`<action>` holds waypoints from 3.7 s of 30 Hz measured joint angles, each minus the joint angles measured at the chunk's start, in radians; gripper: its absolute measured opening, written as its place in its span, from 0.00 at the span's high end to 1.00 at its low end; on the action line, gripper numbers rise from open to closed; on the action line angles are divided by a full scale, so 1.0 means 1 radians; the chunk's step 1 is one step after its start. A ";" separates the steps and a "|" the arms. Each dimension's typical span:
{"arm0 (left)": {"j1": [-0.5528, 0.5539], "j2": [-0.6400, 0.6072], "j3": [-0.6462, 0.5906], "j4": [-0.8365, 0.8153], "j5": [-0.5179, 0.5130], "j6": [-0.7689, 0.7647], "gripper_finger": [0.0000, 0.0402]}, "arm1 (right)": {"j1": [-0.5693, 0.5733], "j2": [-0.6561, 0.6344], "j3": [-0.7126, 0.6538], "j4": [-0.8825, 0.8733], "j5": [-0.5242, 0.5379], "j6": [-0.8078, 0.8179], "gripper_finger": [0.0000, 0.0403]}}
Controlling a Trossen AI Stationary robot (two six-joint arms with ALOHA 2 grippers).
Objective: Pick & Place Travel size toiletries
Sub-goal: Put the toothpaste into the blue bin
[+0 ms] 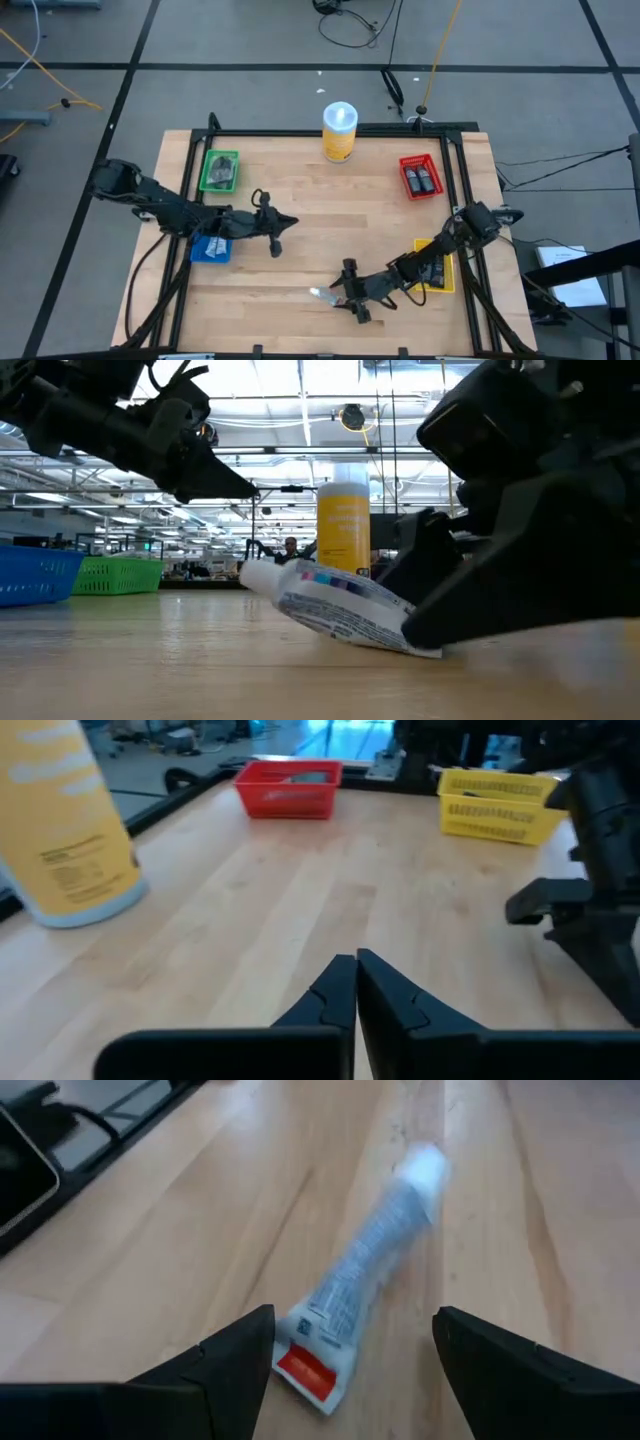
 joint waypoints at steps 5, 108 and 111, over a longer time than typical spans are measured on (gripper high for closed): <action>-0.002 0.022 0.000 0.034 0.058 -0.004 0.96 | 0.023 0.058 0.010 0.081 0.024 -0.041 0.35; -0.132 0.332 0.282 0.263 0.137 0.314 0.93 | -0.128 -0.231 0.007 -0.028 0.369 -0.170 0.74; -0.145 0.332 0.282 0.267 0.107 0.333 0.93 | -0.128 -0.231 0.008 -0.032 0.365 -0.156 0.85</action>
